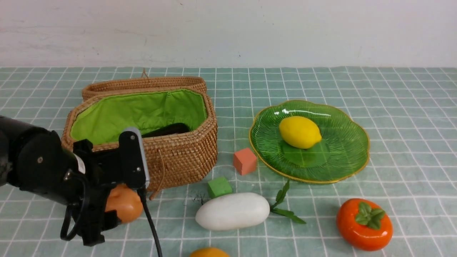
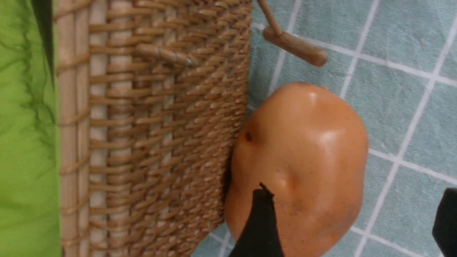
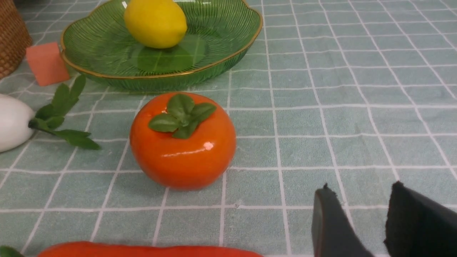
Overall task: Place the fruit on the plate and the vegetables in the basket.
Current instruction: Grab a potato with your left arm and place it in the basket on the left
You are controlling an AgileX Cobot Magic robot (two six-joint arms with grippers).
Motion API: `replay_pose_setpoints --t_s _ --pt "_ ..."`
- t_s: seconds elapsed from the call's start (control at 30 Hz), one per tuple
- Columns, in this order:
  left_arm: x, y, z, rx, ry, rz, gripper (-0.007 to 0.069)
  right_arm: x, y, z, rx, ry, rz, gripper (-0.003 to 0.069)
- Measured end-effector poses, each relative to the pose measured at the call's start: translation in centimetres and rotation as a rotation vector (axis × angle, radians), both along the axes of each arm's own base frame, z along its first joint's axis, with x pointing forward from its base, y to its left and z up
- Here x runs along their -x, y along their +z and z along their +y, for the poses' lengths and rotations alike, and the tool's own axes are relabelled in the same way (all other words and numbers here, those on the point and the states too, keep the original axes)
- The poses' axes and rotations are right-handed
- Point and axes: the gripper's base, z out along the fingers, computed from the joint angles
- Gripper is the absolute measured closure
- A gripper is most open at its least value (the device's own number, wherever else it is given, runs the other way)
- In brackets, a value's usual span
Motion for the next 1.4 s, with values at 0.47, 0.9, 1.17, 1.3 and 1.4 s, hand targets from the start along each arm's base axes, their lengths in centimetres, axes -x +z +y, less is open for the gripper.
replay_pose_setpoints --t_s 0.47,0.9,1.17,1.3,1.4 --pt "-2.1 -3.1 -0.4 -0.044 -0.032 0.001 0.0040 0.0 0.0 0.0 0.000 0.000 0.000 0.0417" --pt "-1.9 -4.0 -0.3 -0.060 -0.022 0.062 0.0083 0.0 0.0 0.0 0.000 0.000 0.000 0.0417" --pt "0.0 -1.6 0.1 -0.027 0.024 0.108 0.0083 0.0 0.0 0.0 0.000 0.000 0.000 0.0417" --pt "1.5 1.7 0.3 0.032 0.069 0.090 0.0083 0.0 0.0 0.0 0.000 0.000 0.000 0.0417" --pt "1.7 3.8 0.3 0.068 0.111 0.074 0.0083 0.0 0.0 0.0 0.000 0.000 0.000 0.0417"
